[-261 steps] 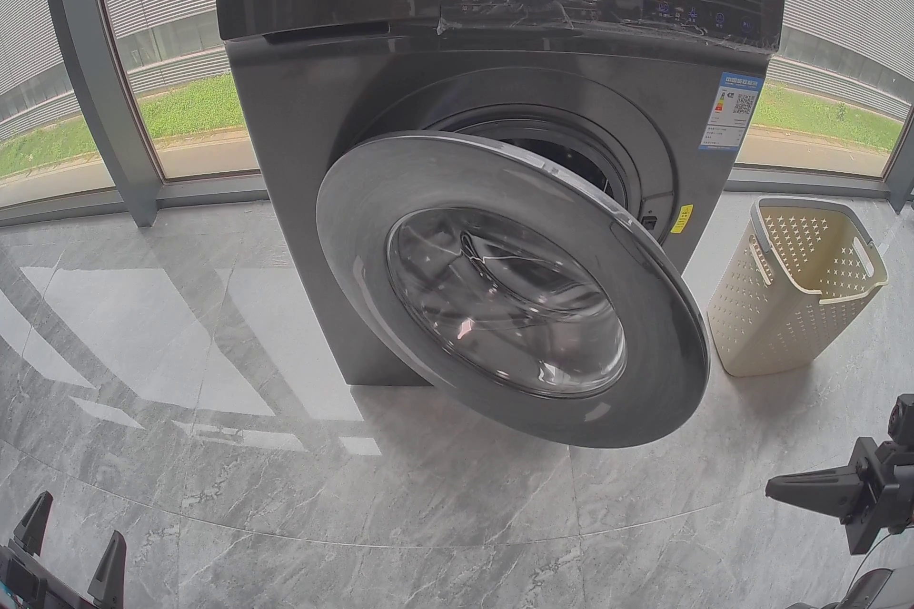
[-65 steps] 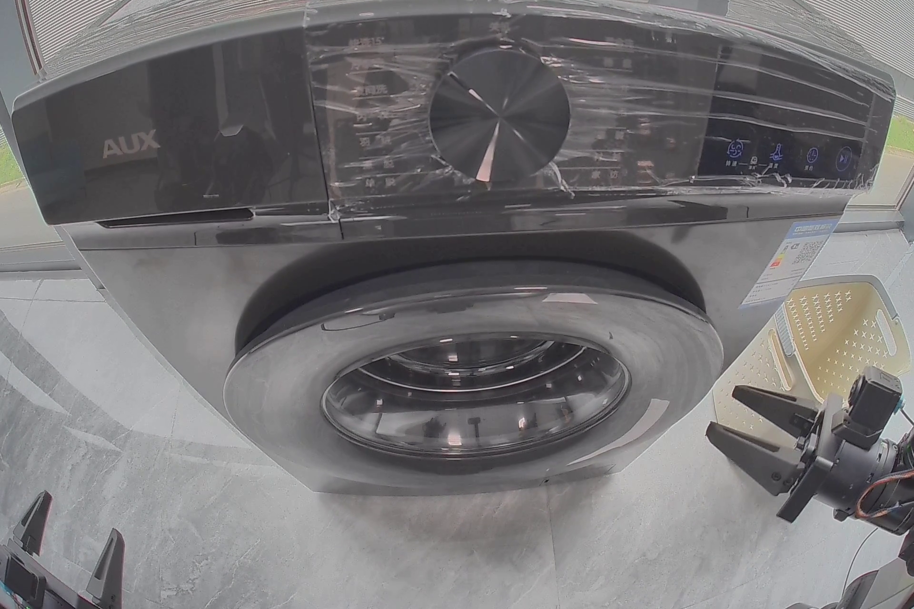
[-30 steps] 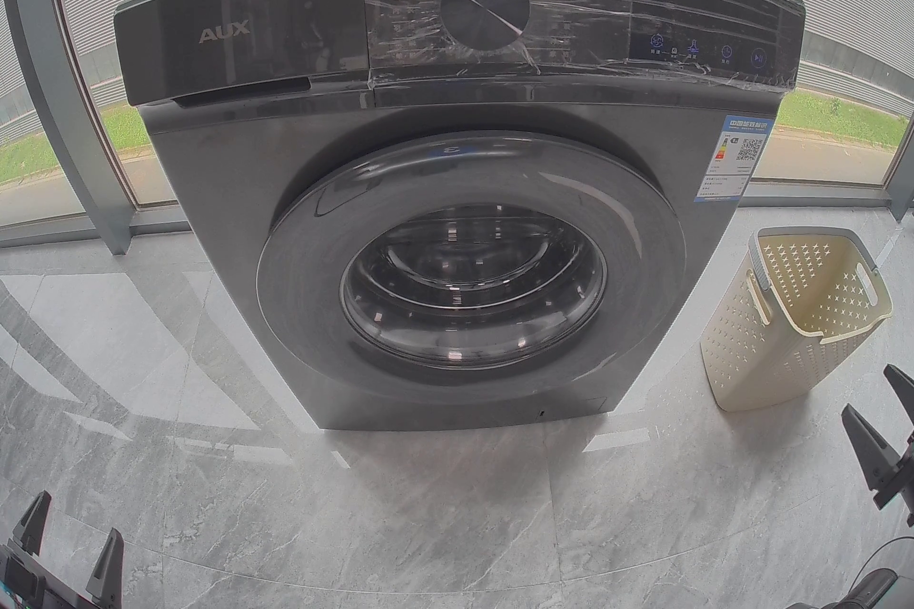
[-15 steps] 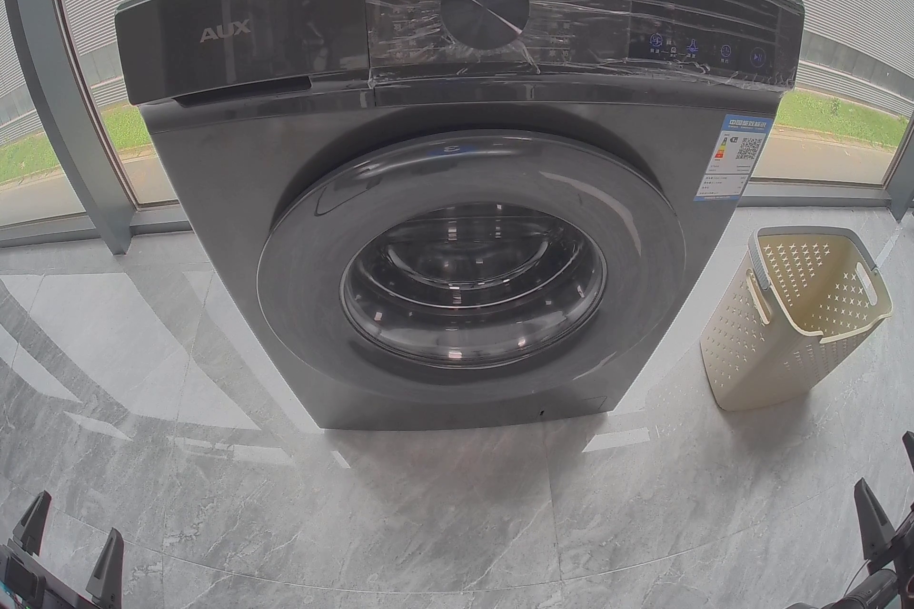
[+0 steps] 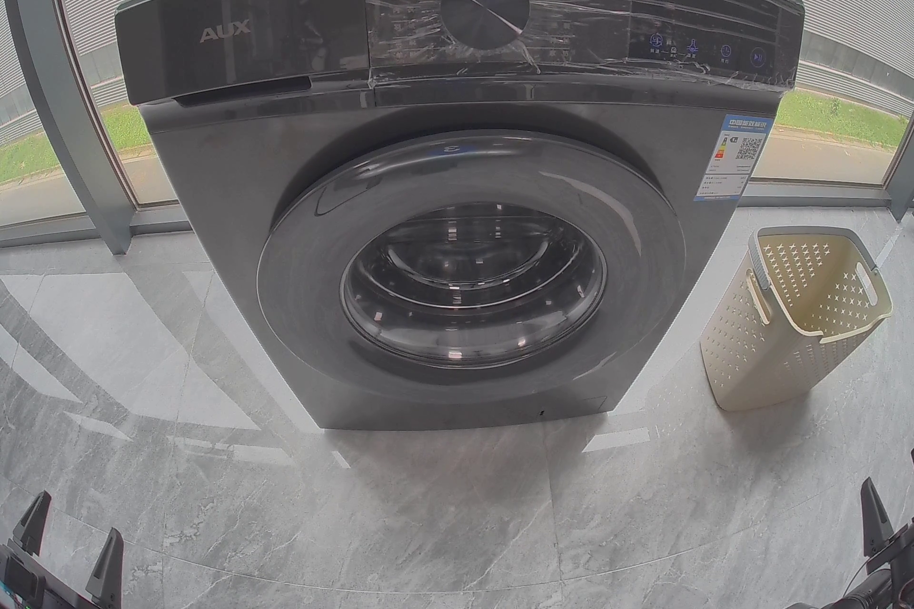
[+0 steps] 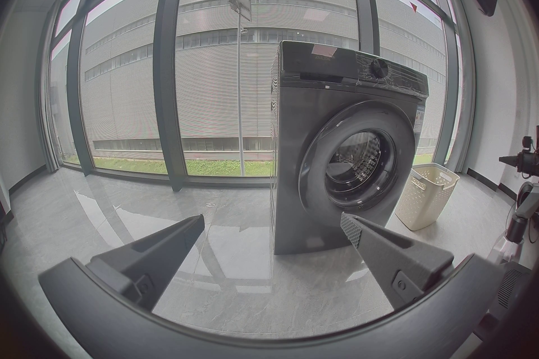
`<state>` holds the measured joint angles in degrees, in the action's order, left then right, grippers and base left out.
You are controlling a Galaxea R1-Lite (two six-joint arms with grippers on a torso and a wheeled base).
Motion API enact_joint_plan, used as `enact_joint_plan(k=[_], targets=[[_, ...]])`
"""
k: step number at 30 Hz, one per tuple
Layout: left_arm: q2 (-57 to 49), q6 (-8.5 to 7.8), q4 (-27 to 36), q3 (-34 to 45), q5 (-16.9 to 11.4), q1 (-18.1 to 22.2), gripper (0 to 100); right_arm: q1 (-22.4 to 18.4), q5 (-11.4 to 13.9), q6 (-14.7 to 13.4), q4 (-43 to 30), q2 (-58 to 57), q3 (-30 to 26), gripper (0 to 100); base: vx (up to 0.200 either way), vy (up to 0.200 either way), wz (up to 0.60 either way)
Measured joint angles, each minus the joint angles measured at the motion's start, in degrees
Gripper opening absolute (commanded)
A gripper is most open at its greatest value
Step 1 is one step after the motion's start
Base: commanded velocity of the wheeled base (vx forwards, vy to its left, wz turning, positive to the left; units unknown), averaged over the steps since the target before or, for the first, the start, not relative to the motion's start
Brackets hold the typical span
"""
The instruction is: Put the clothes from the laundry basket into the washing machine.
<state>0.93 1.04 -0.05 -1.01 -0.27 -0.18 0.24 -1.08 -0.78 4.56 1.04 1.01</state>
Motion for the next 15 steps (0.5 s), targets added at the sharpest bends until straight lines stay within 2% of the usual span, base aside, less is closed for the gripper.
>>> enact_joint_plan(k=[6,12,15], targets=[[0.0,0.00,0.0,0.0,0.0,0.0,100,-0.1,-6.8,-0.1,0.0,-0.3,0.0,100,0.000,0.000,0.00],[0.0,-0.04,0.0,0.0,0.0,0.0,100,-0.2,-10.7,0.3,0.1,-0.3,0.0,100,0.000,0.000,0.00],[0.0,-0.06,0.0,0.0,0.0,0.0,100,-0.2,-10.1,0.2,0.0,-0.3,0.0,100,0.000,0.000,0.00]])
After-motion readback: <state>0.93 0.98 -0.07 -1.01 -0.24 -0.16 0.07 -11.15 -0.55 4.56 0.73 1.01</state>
